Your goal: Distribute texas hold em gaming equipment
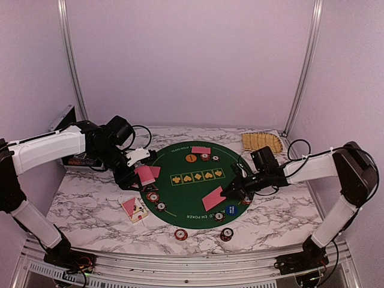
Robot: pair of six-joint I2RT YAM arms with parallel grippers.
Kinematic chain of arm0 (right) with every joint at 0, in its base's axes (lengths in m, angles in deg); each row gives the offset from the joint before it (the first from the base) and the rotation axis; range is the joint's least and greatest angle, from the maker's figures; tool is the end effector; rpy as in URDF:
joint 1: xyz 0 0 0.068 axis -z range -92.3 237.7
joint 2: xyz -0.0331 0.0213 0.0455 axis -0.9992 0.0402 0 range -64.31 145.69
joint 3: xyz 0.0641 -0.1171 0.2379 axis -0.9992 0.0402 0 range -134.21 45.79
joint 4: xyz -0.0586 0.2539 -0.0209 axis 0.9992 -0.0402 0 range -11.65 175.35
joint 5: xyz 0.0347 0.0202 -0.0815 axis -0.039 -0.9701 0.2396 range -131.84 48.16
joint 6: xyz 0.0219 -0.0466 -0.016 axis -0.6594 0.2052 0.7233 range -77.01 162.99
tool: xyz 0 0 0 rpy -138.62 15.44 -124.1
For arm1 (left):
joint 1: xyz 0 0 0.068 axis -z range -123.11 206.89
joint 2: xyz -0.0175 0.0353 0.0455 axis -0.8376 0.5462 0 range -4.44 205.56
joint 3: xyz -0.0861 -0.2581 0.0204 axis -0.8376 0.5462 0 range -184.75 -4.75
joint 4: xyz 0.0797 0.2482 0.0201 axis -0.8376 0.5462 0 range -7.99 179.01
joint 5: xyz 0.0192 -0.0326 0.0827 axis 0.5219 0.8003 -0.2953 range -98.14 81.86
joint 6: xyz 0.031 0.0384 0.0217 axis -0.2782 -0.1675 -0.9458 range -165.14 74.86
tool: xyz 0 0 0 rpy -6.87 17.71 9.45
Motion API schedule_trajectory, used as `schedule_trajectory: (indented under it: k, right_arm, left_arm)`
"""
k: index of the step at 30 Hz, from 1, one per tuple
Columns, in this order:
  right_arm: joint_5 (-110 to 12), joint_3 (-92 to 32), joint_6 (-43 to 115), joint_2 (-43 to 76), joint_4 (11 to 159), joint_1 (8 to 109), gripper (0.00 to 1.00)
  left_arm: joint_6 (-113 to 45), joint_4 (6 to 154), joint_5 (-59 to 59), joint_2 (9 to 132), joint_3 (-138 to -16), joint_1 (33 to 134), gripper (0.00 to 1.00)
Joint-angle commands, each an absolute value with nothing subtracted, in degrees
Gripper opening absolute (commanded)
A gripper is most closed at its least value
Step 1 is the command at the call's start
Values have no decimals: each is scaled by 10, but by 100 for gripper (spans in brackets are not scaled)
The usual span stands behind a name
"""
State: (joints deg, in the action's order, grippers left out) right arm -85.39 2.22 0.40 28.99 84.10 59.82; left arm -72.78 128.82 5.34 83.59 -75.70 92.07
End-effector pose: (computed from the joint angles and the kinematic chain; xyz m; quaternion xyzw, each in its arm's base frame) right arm 0.2555 0.1629 0.1514 -0.0109 0.8840 0.4645 0.0517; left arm 0.2491 -0.1856 0.2652 0.5268 0.8118 -0.1288 0.2164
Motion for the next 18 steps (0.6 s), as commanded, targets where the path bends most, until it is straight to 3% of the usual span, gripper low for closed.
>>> schedule_trajectory:
  k: [1,10,16,18]
  right_arm:
    - [-829,-1,44,306,795,604,0]
    - [-767,-44,97,316,721,604,1]
    - [-745,-66,118,323,693,603,22]
    - [-742,-70,123,325,681,603,24]
  left_arm:
    - [-729,1295,65,822,-762,919,0]
    - [-729,1295,72,823,-762,919,0]
    - [-731,1295,71,820,-762,919,0]
    - [-732,1295,72,820,-761,919,0]
